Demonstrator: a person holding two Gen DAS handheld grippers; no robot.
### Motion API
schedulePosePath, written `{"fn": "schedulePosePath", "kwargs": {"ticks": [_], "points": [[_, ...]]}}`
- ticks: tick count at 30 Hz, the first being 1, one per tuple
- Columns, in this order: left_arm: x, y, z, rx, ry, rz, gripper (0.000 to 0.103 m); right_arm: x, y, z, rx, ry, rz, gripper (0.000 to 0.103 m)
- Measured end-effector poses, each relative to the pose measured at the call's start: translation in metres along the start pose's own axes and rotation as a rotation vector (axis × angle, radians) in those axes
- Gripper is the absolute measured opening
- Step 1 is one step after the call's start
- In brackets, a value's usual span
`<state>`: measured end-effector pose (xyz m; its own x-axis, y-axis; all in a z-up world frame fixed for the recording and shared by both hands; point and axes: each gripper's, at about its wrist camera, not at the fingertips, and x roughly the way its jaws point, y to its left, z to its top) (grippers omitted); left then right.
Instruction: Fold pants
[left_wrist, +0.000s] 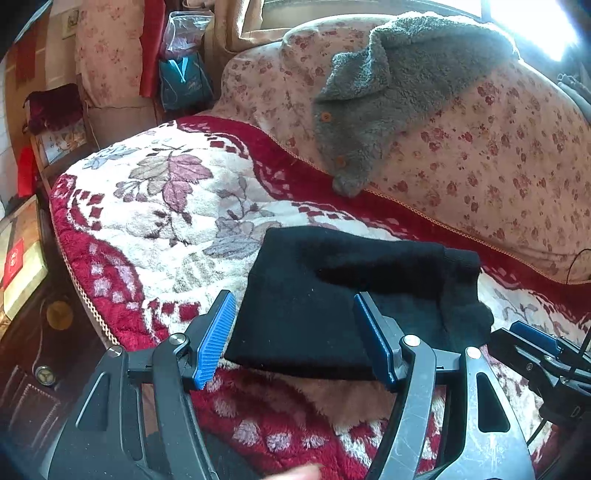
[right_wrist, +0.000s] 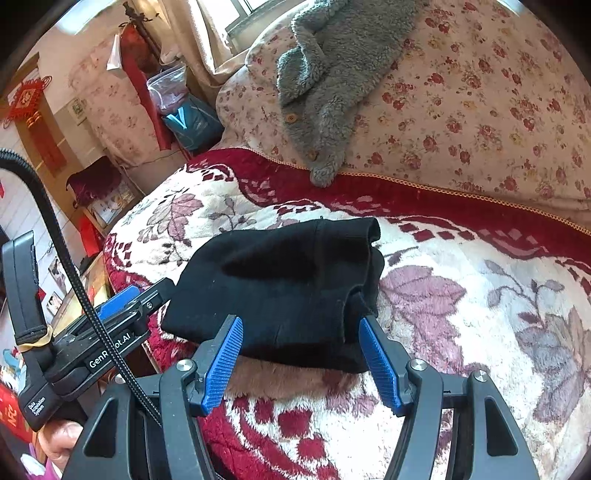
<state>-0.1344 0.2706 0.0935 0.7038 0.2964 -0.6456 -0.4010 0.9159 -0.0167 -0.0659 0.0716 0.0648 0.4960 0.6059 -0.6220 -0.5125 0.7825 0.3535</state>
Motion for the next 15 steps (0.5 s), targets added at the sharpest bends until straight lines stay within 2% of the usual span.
{"fn": "schedulePosePath", "kwargs": {"ticks": [15], "points": [[-0.0061, -0.0062, -0.0069, -0.005, 0.014, 0.008, 0.067, -0.003, 0.0066, -0.0089, -0.029, 0.01, 0.014, 0.063]]}}
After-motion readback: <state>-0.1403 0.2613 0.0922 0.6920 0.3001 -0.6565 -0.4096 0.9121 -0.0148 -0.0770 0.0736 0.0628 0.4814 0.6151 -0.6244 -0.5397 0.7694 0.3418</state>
